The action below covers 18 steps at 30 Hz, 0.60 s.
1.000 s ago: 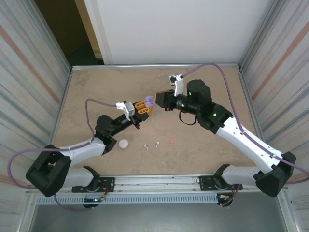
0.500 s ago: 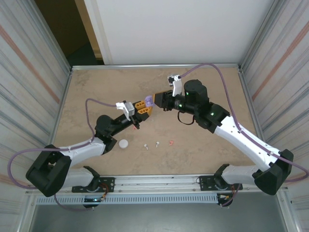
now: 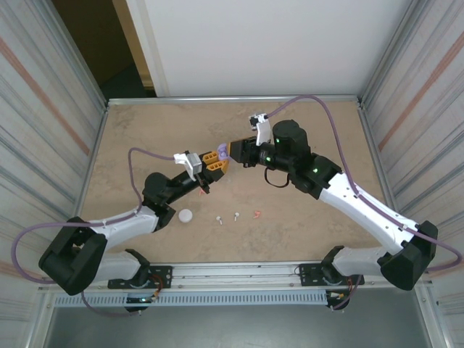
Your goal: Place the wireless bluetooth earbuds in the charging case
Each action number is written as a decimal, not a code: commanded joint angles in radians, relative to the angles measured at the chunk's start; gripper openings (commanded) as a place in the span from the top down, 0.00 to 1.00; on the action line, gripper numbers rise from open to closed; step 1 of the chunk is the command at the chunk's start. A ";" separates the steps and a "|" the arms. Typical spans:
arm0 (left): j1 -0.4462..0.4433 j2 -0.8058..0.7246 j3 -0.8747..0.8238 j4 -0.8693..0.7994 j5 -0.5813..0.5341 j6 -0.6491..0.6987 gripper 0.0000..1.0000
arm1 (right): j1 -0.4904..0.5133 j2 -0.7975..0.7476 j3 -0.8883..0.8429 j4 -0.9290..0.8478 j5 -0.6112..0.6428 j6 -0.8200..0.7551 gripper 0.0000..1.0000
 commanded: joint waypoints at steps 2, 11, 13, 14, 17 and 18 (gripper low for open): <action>-0.007 -0.005 0.027 0.049 0.010 -0.011 1.00 | 0.010 0.011 0.033 -0.001 -0.025 0.036 0.77; -0.007 -0.007 0.025 0.052 0.011 -0.012 1.00 | 0.012 0.011 0.030 -0.033 -0.008 0.037 0.75; -0.007 -0.008 0.025 0.052 0.010 -0.013 1.00 | 0.010 0.010 0.033 -0.037 -0.006 0.033 0.74; -0.006 -0.008 0.026 0.051 0.011 -0.014 1.00 | 0.010 0.008 0.035 -0.037 -0.004 0.031 0.73; -0.007 -0.011 0.027 0.052 0.013 -0.013 1.00 | 0.009 0.006 0.051 -0.053 0.001 0.018 0.72; -0.007 -0.011 0.026 0.053 0.012 -0.013 1.00 | 0.008 0.004 0.057 -0.059 0.004 0.012 0.72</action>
